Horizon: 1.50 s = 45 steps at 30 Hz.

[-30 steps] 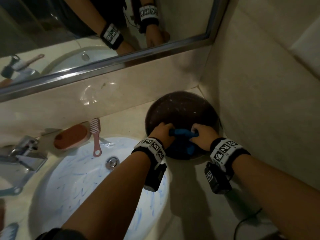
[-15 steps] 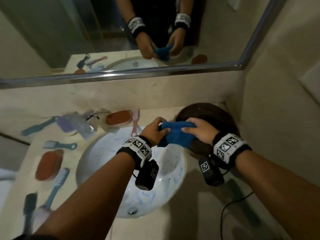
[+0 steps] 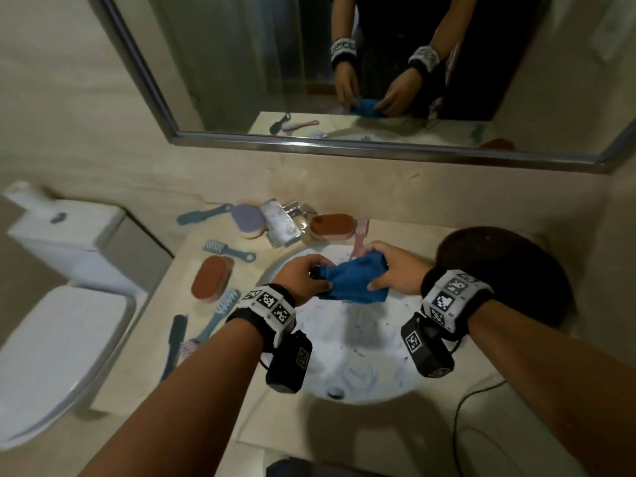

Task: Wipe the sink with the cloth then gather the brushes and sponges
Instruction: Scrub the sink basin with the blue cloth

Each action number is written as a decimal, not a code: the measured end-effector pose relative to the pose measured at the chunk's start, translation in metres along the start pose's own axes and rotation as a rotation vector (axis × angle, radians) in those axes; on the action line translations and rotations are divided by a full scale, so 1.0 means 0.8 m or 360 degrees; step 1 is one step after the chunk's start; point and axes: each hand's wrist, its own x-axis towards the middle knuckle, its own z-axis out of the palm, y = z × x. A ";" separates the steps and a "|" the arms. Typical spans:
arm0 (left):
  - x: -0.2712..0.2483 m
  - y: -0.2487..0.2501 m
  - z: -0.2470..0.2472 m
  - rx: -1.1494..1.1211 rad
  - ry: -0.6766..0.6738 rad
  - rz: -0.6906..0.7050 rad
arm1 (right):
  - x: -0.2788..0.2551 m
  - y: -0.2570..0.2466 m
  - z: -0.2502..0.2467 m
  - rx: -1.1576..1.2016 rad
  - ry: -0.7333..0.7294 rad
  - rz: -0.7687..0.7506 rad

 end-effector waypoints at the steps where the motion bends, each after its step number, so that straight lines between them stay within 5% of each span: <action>1: -0.001 -0.015 -0.010 0.0019 0.0019 0.0004 | 0.007 -0.007 0.013 -0.0067 0.0017 0.0009; 6: -0.003 -0.072 -0.060 0.0075 0.0006 0.0067 | 0.034 -0.039 0.073 -0.0472 0.0112 0.0025; 13: 0.004 -0.139 -0.092 0.0135 0.0035 -0.0017 | 0.068 -0.058 0.126 -0.0305 0.0181 -0.0016; 18: -0.001 -0.133 -0.086 -0.0453 -0.0441 -0.0204 | 0.078 -0.068 0.146 0.0255 0.0076 0.0076; 23: 0.008 -0.131 -0.082 -0.0738 -0.0329 -0.0201 | 0.084 -0.068 0.149 0.0296 -0.0270 0.0124; 28: 0.008 -0.136 -0.076 -0.0705 -0.0238 -0.0162 | 0.095 -0.057 0.155 0.0220 -0.0091 0.0024; 31: 0.008 -0.140 -0.068 -0.0750 -0.0196 -0.0128 | 0.102 -0.050 0.161 0.0422 -0.0223 0.0068; 37: 0.009 -0.157 -0.045 -0.0383 0.0066 -0.0152 | 0.126 -0.037 0.179 0.0290 -0.0047 0.0067; 45: 0.011 -0.222 -0.029 0.0577 -0.0283 -0.0292 | 0.165 0.005 0.193 0.0109 0.0269 0.0324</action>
